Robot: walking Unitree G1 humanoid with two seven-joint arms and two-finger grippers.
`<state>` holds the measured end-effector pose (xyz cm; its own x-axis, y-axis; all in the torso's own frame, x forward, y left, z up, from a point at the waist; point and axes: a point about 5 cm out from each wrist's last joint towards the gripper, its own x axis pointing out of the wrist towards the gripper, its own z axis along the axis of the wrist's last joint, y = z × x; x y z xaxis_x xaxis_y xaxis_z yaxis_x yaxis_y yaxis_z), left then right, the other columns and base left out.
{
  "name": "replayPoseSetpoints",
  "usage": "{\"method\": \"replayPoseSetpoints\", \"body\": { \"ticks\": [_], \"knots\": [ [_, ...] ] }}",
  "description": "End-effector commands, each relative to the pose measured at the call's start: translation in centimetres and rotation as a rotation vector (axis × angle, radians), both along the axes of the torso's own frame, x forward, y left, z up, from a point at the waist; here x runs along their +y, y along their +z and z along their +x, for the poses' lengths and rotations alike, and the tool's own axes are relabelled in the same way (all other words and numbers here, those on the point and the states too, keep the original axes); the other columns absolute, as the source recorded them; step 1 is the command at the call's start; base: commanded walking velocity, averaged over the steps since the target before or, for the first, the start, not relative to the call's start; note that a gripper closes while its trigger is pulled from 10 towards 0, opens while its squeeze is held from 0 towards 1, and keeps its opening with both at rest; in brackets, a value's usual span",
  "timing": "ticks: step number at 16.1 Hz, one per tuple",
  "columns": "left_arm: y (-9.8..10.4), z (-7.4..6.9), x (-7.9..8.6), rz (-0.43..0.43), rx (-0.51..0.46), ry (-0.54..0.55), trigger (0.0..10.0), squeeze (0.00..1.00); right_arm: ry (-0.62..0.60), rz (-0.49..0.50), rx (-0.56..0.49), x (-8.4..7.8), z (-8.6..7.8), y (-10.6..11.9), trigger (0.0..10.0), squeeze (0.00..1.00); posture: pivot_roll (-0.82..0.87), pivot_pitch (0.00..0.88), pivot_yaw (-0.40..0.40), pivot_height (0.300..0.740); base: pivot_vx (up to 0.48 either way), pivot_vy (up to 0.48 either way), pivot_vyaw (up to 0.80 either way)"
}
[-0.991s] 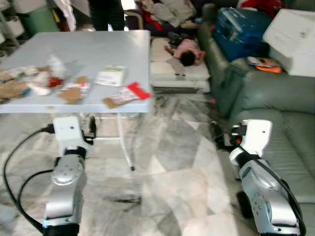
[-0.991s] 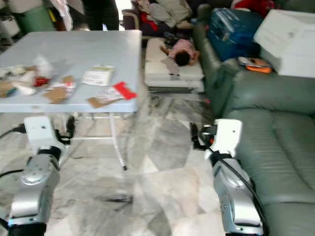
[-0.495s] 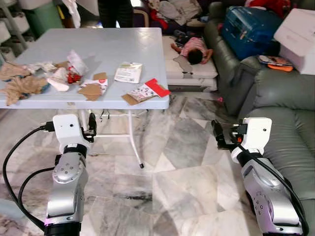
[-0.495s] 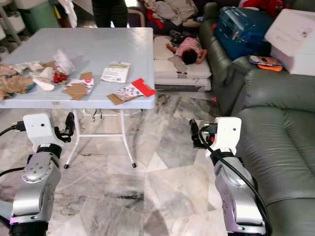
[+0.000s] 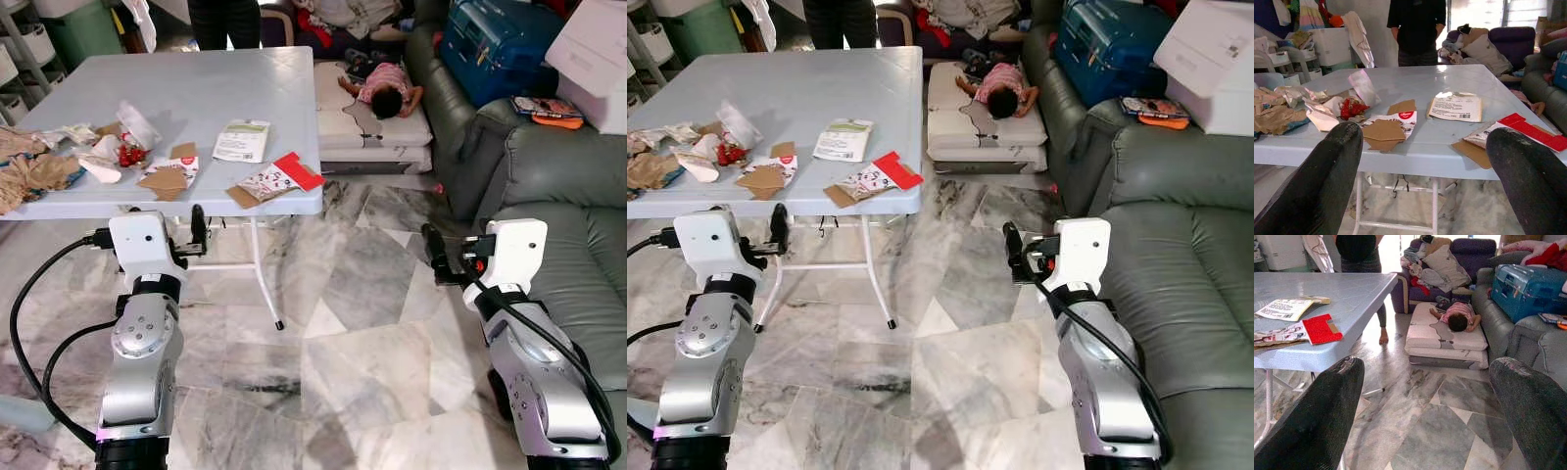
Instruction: Picking trash to rubbish bin
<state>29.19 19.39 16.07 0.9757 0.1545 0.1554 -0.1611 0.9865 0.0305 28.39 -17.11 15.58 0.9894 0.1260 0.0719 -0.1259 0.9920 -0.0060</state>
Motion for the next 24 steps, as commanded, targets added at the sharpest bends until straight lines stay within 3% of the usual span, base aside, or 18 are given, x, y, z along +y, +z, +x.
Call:
{"method": "replayPoseSetpoints", "body": {
  "ticks": [1,15,24],
  "knots": [
    [0.6,0.1,-0.1,-0.016,-0.009,0.003,10.0,0.00,0.029,-0.022,-0.028,0.5,0.0,0.5,10.0,0.00,-0.05,0.038,-0.021,0.740,0.000,0.000,0.00],
    [0.3,0.5,-0.4,-0.040,0.019,-0.014,10.0,0.00,0.018,-0.019,-0.033,0.4,0.0,0.5,10.0,0.00,-0.05,0.043,-0.017,0.740,0.000,0.425,0.00],
    [1.5,0.7,-1.5,-0.032,-0.027,-0.082,10.0,0.00,0.028,-0.031,-0.044,0.3,-0.1,0.8,10.0,0.00,-0.07,0.056,-0.016,0.740,0.000,0.000,0.00]
  ]
}}
